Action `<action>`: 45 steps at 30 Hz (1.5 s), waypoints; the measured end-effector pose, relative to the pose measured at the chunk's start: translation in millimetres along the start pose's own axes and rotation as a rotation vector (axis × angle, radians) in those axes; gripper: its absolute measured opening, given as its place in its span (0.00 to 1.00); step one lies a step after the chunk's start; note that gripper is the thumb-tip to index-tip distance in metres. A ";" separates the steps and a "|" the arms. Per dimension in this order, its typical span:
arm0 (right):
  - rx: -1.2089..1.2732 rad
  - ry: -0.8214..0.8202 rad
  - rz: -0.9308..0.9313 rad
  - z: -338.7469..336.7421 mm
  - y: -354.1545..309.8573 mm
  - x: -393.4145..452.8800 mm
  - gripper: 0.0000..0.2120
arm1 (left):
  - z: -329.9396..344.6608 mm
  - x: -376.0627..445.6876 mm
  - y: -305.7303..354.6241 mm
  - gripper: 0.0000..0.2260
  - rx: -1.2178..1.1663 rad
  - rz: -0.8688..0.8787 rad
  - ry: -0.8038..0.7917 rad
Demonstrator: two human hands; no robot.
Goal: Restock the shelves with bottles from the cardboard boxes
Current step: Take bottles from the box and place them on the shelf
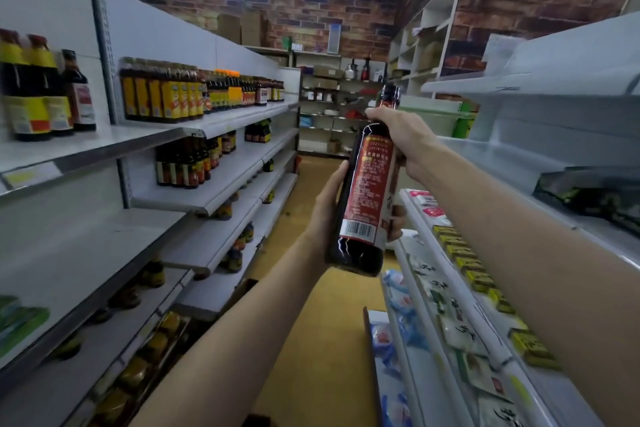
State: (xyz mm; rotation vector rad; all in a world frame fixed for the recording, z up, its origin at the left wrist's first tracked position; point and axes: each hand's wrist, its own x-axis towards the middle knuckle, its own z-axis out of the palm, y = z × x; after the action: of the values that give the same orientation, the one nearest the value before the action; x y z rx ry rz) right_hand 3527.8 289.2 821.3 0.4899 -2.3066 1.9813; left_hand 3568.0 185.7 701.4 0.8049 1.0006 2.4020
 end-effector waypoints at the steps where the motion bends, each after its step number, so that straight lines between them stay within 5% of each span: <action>1: -0.013 0.029 -0.004 0.4 2.9 13.8 0.14 | -13.6 3.2 1.1 0.33 0.032 -0.013 0.041; 9: -0.109 0.159 -0.049 28.5 43.3 149.6 0.14 | -136.3 56.0 19.9 0.37 0.233 0.066 0.265; 14: -0.040 -0.113 -0.039 42.0 63.2 234.6 0.25 | -213.6 101.0 67.4 0.37 0.146 0.114 0.260; 21: 0.296 -0.611 0.023 54.3 122.4 325.9 0.23 | -290.8 150.6 110.1 0.29 -0.152 0.145 0.057; 25: 0.380 -0.718 0.041 80.4 142.5 377.2 0.37 | -335.5 175.4 119.4 0.29 -0.149 0.141 0.065; 29: 0.446 -0.606 0.010 94.7 170.0 434.0 0.31 | -378.1 198.4 136.9 0.32 -0.069 0.090 0.126; 34: 0.307 -0.362 -0.106 97.2 180.3 523.5 0.29 | -433.5 262.6 184.7 0.29 0.392 0.116 0.583; 39: 0.208 -0.263 -0.168 89.8 185.3 627.8 0.31 | -481.5 342.8 221.6 0.39 0.774 0.208 0.684; 45: 0.209 -0.239 -0.171 81.6 209.3 726.8 0.30 | -537.5 420.4 235.7 0.45 0.706 0.216 0.700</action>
State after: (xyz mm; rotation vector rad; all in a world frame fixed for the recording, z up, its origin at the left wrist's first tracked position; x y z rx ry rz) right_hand 2793.9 91.3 790.1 0.9544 -2.1002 2.1925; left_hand 2870.5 0.1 714.0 0.2410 2.2073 2.5678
